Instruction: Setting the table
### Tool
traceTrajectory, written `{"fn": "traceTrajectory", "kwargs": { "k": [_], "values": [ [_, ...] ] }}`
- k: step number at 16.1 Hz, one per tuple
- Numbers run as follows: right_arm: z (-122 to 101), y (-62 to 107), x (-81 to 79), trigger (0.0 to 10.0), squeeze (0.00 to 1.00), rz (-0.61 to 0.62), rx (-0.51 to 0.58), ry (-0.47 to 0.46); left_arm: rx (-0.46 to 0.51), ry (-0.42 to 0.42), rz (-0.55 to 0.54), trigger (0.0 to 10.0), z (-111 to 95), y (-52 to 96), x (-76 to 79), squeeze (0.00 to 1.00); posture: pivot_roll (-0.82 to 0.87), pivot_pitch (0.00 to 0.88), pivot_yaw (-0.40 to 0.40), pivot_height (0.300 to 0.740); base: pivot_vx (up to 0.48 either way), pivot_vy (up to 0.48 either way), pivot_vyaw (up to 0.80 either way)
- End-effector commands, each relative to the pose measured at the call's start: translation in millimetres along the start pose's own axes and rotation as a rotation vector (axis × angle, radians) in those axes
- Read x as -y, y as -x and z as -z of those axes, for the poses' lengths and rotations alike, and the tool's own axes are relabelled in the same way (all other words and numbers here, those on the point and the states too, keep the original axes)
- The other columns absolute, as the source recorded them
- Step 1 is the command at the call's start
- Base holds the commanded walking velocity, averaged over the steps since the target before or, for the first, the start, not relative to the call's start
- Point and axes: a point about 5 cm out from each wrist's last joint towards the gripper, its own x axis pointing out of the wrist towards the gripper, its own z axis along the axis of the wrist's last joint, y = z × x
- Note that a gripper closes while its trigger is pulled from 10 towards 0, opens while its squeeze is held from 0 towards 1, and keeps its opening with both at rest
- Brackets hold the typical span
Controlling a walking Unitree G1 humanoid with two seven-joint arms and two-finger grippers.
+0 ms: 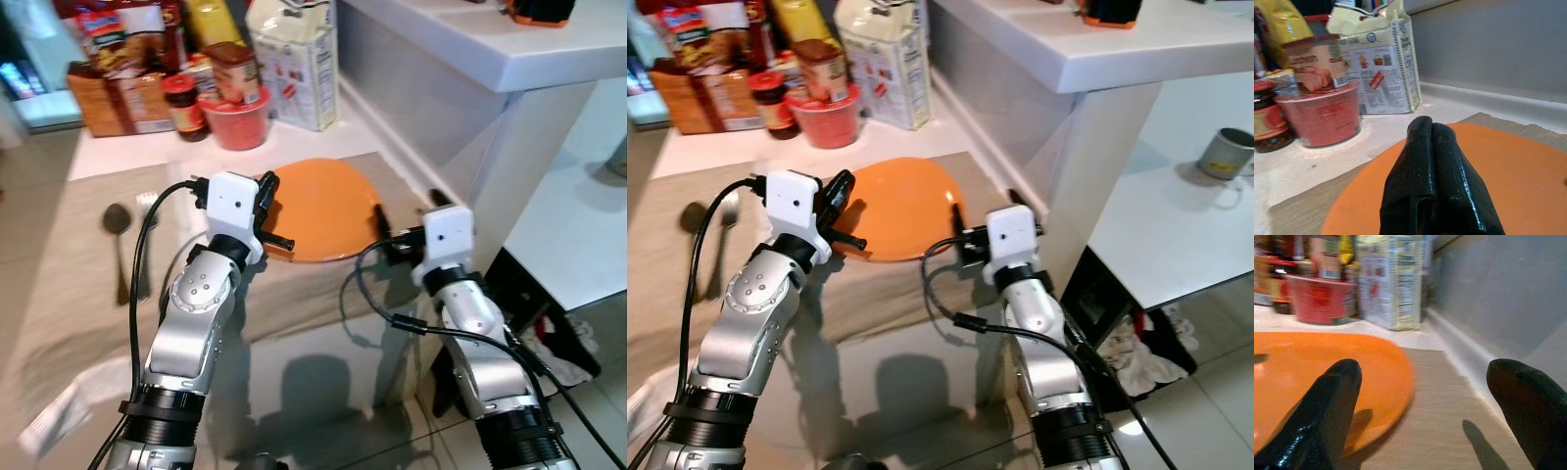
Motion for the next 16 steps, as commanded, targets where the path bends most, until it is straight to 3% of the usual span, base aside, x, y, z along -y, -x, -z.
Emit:
{"fn": "traceTrajectory", "kwargs": {
  "k": [1,4,9,11,16],
  "values": [
    [-1,-0.3,3.4,10.0,0.0,0.005,-0.005,-0.001,-0.015,-0.021,0.011,0.0,1,-3.4,-0.5,0.0,-0.02,0.0,0.042,0.74,0.0,0.0,0.0],
    [-2,1.0,6.8,10.0,0.0,0.01,-0.014,0.002,-0.079,-0.025,0.034,0.0,6,-8.0,-8.8,0.0,-0.02,0.0,0.045,0.74,0.0,0.0,0.0],
    [-7,2.5,7.1,10.0,0.0,0.004,-0.01,-0.007,-0.182,-0.073,0.083,0.0,7,-30.9,-27.6,0.0,-0.03,0.0,0.054,0.74,0.0,0.325,0.0],
    [-6,3.3,7.5,10.0,0.0,0.005,-0.014,-0.01,-0.185,-0.112,0.103,0.0,5,-40.9,-29.3,0.0,-0.03,0.0,0.059,0.74,0.0,0.0,0.0],
    [-7,6.2,5.5,10.0,0.0,0.008,-0.024,-0.013,-0.144,-0.104,0.113,0.0,-6,-55.2,-28.5,0.0,-0.04,0.0,0.068,0.74,0.0,0.0,0.0]
  ]
}}
